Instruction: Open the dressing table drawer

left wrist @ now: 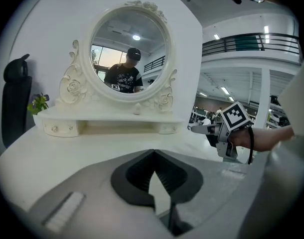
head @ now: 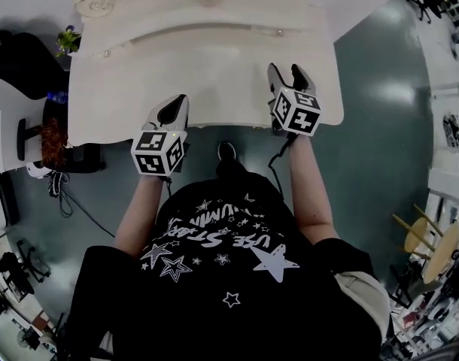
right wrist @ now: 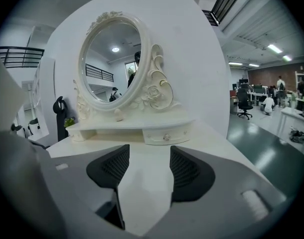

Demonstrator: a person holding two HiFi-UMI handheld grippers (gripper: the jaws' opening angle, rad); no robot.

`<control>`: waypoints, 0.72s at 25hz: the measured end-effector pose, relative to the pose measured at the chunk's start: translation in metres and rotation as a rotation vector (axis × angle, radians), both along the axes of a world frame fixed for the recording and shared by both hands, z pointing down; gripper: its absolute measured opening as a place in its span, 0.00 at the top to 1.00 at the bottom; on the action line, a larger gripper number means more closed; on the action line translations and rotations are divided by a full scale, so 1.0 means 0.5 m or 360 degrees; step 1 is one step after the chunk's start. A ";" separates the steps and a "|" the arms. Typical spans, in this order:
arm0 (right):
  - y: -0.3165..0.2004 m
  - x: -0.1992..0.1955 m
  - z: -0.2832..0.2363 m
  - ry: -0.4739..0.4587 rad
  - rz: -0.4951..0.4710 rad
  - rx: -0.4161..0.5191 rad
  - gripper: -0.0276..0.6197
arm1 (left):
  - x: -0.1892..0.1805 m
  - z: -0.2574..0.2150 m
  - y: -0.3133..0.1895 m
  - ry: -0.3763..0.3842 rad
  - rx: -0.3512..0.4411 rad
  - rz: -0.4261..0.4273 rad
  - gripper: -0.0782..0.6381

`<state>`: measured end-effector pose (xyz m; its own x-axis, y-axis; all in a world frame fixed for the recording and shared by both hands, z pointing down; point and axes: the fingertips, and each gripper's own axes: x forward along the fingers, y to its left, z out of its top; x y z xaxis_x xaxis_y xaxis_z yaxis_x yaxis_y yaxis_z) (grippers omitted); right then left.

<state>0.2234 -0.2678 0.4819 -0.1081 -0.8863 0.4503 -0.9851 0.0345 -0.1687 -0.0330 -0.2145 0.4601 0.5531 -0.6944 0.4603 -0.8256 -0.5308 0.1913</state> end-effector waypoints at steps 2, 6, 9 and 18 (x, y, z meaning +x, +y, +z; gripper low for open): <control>-0.031 0.015 0.010 0.0004 0.0005 -0.0013 0.52 | 0.012 0.003 -0.024 0.0000 -0.0005 -0.0010 0.89; -0.088 0.032 0.035 0.0030 -0.0008 -0.0044 0.52 | 0.028 0.021 -0.066 -0.0011 -0.0034 -0.0029 0.89; -0.123 0.039 0.052 0.0039 -0.0019 -0.0060 0.50 | 0.035 0.028 -0.090 -0.0014 -0.0042 -0.0044 0.89; -0.207 0.047 0.102 0.0077 -0.0016 -0.0105 0.49 | 0.030 0.050 -0.126 -0.0029 -0.0083 -0.0111 0.89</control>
